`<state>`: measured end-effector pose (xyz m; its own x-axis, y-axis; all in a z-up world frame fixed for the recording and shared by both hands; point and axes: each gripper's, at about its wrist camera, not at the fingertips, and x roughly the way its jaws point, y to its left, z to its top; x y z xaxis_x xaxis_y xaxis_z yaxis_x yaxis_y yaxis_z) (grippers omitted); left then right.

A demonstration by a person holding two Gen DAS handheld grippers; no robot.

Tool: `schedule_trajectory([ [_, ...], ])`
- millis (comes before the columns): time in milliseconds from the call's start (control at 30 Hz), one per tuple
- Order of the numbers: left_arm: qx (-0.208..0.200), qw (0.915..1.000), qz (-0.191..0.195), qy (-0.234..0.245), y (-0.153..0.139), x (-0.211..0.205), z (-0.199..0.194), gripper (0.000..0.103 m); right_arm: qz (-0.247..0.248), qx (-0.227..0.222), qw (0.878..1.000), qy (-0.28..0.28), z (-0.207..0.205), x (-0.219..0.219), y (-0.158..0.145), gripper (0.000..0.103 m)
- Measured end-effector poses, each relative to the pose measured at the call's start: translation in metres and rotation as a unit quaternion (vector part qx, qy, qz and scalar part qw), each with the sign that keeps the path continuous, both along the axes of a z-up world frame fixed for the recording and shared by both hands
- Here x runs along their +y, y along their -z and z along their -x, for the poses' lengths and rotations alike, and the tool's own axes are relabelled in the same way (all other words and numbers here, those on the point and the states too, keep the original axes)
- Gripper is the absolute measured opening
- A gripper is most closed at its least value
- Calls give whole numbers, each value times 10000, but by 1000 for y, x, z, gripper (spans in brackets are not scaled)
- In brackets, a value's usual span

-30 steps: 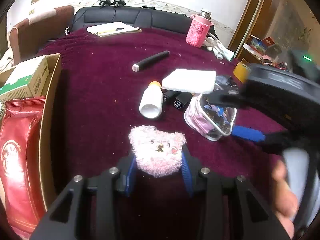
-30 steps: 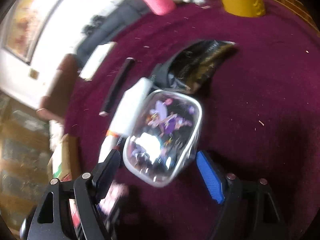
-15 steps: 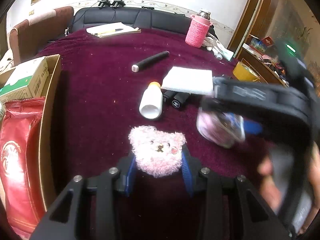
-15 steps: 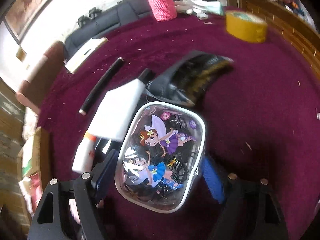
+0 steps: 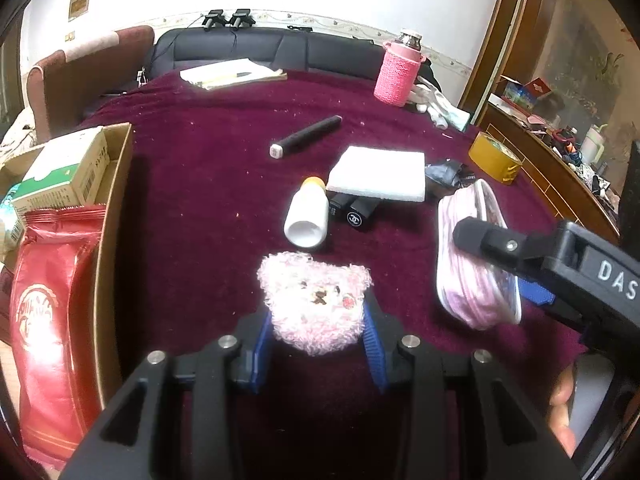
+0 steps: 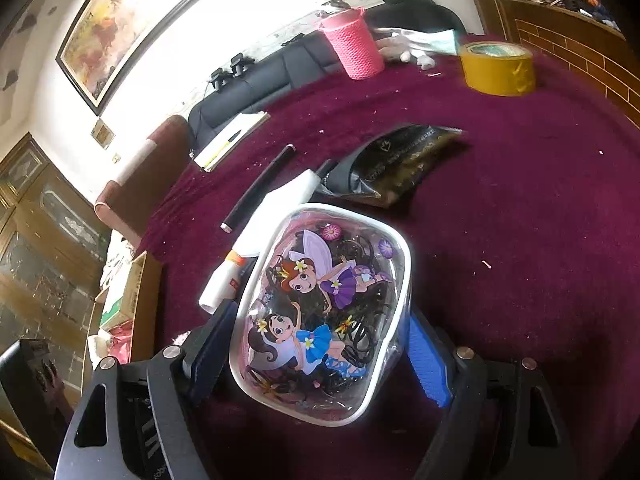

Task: Organize objects
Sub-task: 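Grasp the clear cartoon pouch with the right tool while the left holds the bear, then carry the teddy bear and cartoon pouch toward the tray with both tools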

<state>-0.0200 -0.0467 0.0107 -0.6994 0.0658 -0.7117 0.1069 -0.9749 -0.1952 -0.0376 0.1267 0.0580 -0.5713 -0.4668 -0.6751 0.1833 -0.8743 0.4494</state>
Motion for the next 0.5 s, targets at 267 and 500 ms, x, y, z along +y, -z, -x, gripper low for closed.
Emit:
schedule_trajectory([
  [267,266,9988,407,-88,-13,9,-17,38,107,41,9999,-77,-2,-1,0,85],
  [500,639,9934,938,-180,-29,15,-34,38,59,51,9999,-89,0,-2,2,85],
])
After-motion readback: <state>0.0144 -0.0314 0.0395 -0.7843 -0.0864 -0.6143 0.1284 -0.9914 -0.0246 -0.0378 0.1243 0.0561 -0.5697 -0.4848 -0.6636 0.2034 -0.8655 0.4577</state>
